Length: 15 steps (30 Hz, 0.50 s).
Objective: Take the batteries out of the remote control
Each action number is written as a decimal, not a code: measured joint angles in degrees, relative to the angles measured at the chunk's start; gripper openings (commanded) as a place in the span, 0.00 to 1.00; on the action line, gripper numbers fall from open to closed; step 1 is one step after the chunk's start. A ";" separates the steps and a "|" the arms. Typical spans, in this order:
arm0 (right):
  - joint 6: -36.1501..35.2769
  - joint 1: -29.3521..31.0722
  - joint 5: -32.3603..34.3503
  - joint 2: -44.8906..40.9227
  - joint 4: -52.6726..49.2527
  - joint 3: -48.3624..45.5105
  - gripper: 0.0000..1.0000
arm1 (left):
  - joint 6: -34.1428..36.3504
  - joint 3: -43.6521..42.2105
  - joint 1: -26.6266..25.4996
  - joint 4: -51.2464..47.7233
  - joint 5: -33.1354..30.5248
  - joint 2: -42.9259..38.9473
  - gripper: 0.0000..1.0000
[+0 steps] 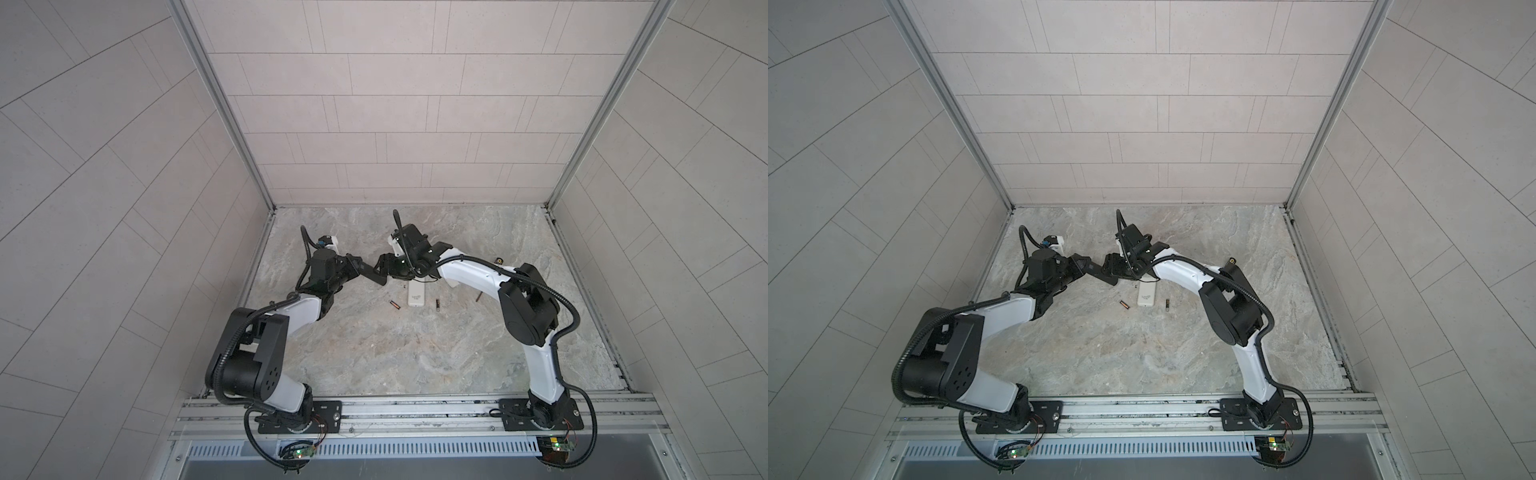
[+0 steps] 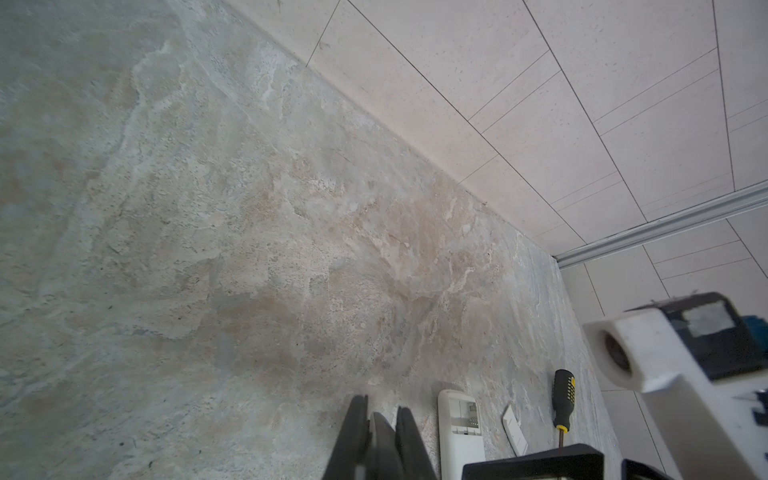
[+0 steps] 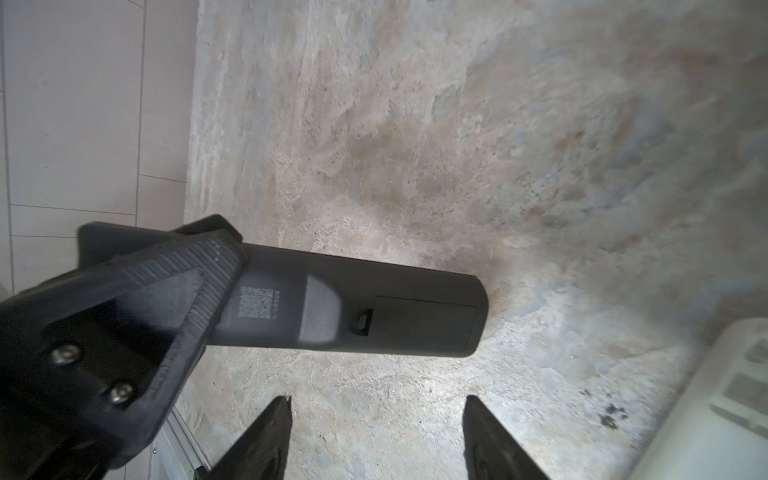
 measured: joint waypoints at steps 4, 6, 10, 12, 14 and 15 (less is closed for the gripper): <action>1.40 0.52 0.39 1.62 -0.76 0.35 0.66 | -0.20 -0.42 0.00 0.07 -0.42 0.52 0.00; 1.90 0.46 0.79 2.05 -1.05 0.52 0.66 | -0.39 -0.68 0.00 0.26 -0.76 0.52 0.00; 2.71 0.20 1.40 2.54 -0.96 0.57 0.66 | -0.44 -1.07 0.00 0.83 -1.25 0.52 0.00; 3.10 -0.07 1.66 2.60 -0.96 0.57 0.66 | -0.46 -1.20 0.00 0.94 -1.38 0.52 0.00; 3.32 -0.31 1.75 2.73 -0.81 0.57 0.66 | -0.48 -1.20 0.00 0.94 -1.40 0.52 0.00; 3.37 -0.44 1.75 2.86 -0.59 0.59 0.66 | -0.48 -1.20 0.00 0.94 -1.42 0.52 0.00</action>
